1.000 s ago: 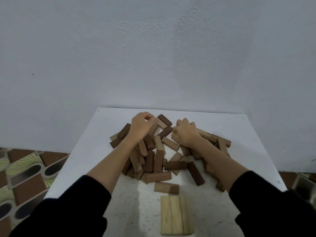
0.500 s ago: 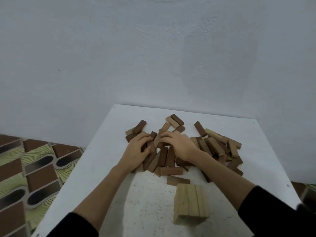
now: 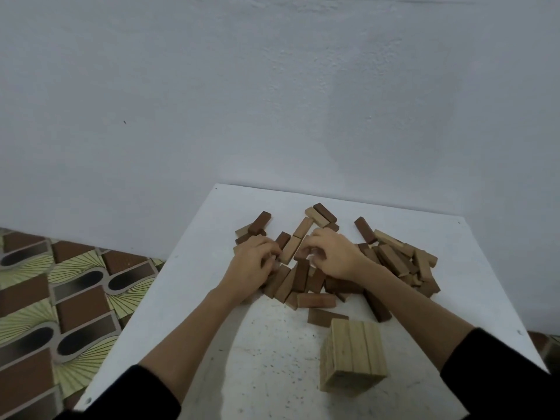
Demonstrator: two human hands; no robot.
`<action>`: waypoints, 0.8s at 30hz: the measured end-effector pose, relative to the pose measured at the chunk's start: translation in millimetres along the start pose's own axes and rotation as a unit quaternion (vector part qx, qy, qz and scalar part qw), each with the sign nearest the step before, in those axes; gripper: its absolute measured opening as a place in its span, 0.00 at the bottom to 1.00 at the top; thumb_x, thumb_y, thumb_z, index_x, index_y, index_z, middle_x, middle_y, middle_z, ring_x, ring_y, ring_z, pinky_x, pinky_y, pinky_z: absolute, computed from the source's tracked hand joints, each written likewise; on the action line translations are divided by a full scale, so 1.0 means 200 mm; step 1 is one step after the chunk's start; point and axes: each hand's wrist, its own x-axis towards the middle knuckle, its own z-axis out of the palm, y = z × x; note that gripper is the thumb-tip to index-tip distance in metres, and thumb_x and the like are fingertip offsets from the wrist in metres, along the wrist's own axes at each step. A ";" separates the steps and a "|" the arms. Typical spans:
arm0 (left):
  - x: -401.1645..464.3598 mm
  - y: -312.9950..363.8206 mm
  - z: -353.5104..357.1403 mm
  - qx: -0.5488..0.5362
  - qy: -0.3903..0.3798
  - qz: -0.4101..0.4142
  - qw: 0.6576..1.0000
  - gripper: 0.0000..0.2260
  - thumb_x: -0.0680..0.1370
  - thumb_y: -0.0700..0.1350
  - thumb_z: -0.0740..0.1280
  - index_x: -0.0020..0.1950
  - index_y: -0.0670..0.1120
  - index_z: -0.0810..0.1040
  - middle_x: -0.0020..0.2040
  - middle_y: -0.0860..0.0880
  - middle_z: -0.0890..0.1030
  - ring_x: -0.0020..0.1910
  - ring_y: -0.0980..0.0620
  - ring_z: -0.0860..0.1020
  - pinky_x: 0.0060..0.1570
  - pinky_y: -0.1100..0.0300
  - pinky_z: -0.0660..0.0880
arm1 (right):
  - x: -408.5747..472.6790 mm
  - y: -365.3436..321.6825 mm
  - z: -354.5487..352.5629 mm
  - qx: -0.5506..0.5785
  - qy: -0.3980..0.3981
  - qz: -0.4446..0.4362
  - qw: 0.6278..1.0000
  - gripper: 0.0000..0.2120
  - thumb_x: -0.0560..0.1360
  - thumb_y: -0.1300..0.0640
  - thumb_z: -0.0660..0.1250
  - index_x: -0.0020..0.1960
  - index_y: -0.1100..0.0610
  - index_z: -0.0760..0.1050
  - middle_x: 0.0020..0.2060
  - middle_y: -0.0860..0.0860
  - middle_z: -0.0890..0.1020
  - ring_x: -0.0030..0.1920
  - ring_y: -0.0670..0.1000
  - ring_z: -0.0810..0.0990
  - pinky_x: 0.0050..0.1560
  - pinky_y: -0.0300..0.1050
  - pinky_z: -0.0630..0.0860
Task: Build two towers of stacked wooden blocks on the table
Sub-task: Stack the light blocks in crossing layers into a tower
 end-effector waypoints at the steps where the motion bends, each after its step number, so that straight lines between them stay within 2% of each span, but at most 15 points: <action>1: 0.00 0.02 0.01 -0.004 -0.007 0.010 1.000 0.08 0.75 0.35 0.64 0.49 0.43 0.81 0.51 0.51 0.80 0.52 0.56 0.73 0.52 0.62 0.70 | -0.01 0.01 -0.02 0.005 0.026 0.036 0.999 0.15 0.74 0.64 0.61 0.59 0.54 0.76 0.54 0.48 0.76 0.56 0.50 0.74 0.52 0.48 0.73; 3: 0.02 0.07 0.04 -0.012 -0.031 0.019 0.999 0.08 0.76 0.35 0.64 0.51 0.43 0.81 0.50 0.51 0.80 0.50 0.55 0.73 0.50 0.64 0.69 | -0.05 0.06 -0.08 0.034 0.103 0.144 0.984 0.15 0.75 0.64 0.59 0.59 0.52 0.74 0.53 0.47 0.74 0.53 0.49 0.74 0.48 0.45 0.71; 5: 0.06 0.13 0.08 -0.006 -0.064 0.030 0.997 0.08 0.77 0.37 0.63 0.52 0.43 0.81 0.51 0.51 0.79 0.52 0.55 0.73 0.52 0.64 0.68 | -0.10 0.15 -0.14 0.018 0.149 0.224 0.963 0.12 0.77 0.63 0.58 0.56 0.57 0.75 0.51 0.51 0.74 0.52 0.53 0.75 0.47 0.43 0.69; 8: 0.15 0.22 0.14 -0.004 -0.110 0.060 0.992 0.09 0.77 0.37 0.62 0.54 0.43 0.80 0.53 0.49 0.79 0.56 0.54 0.73 0.58 0.62 0.68 | -0.19 0.28 -0.21 -0.060 0.126 0.296 0.945 0.11 0.77 0.61 0.58 0.55 0.61 0.76 0.53 0.57 0.74 0.56 0.58 0.73 0.48 0.48 0.71; 11: 0.22 0.31 0.21 0.024 -0.150 0.102 0.983 0.08 0.77 0.38 0.63 0.54 0.43 0.79 0.54 0.48 0.79 0.58 0.51 0.73 0.60 0.55 0.69 | -0.29 0.37 -0.23 -0.081 0.086 0.355 0.927 0.13 0.79 0.56 0.58 0.61 0.59 0.72 0.57 0.59 0.72 0.59 0.60 0.69 0.55 0.52 0.71; 14: 0.28 0.42 0.31 0.050 -0.197 0.134 0.970 0.13 0.77 0.41 0.63 0.61 0.43 0.77 0.63 0.48 0.76 0.63 0.51 0.70 0.63 0.58 0.66 | -0.35 0.39 -0.19 -0.054 0.053 0.311 0.947 0.19 0.79 0.48 0.59 0.68 0.53 0.66 0.60 0.58 0.69 0.60 0.59 0.67 0.59 0.52 0.66; 16: 0.31 0.47 0.37 0.067 -0.218 0.148 0.962 0.18 0.78 0.43 0.64 0.68 0.42 0.72 0.69 0.46 0.72 0.68 0.50 0.67 0.66 0.59 0.61 | -0.37 0.38 -0.14 -0.124 0.029 0.259 0.958 0.20 0.79 0.47 0.59 0.70 0.49 0.65 0.62 0.56 0.68 0.60 0.57 0.67 0.58 0.50 0.66; 19: 0.34 0.49 0.43 0.121 -0.248 0.162 0.947 0.24 0.79 0.49 0.64 0.73 0.43 0.65 0.74 0.47 0.65 0.70 0.49 0.64 0.68 0.57 0.56 | -0.40 0.41 -0.10 -0.191 0.043 0.208 0.958 0.19 0.79 0.53 0.57 0.70 0.49 0.65 0.62 0.56 0.68 0.60 0.58 0.67 0.57 0.52 0.68; 21: 0.34 0.45 0.45 0.130 -0.232 0.163 0.950 0.21 0.80 0.50 0.62 0.71 0.43 0.68 0.72 0.47 0.68 0.67 0.48 0.67 0.66 0.57 0.58 | -0.41 0.45 -0.12 -0.182 0.061 0.232 0.954 0.19 0.78 0.60 0.56 0.69 0.51 0.66 0.61 0.57 0.68 0.58 0.58 0.67 0.55 0.51 0.68; 24: 0.34 0.37 0.42 0.127 -0.212 0.155 0.956 0.16 0.80 0.49 0.62 0.63 0.41 0.75 0.63 0.46 0.75 0.62 0.48 0.71 0.63 0.55 0.65 | -0.43 0.51 -0.15 -0.133 0.077 0.260 0.953 0.18 0.78 0.62 0.56 0.67 0.53 0.68 0.60 0.58 0.68 0.57 0.58 0.67 0.54 0.52 0.68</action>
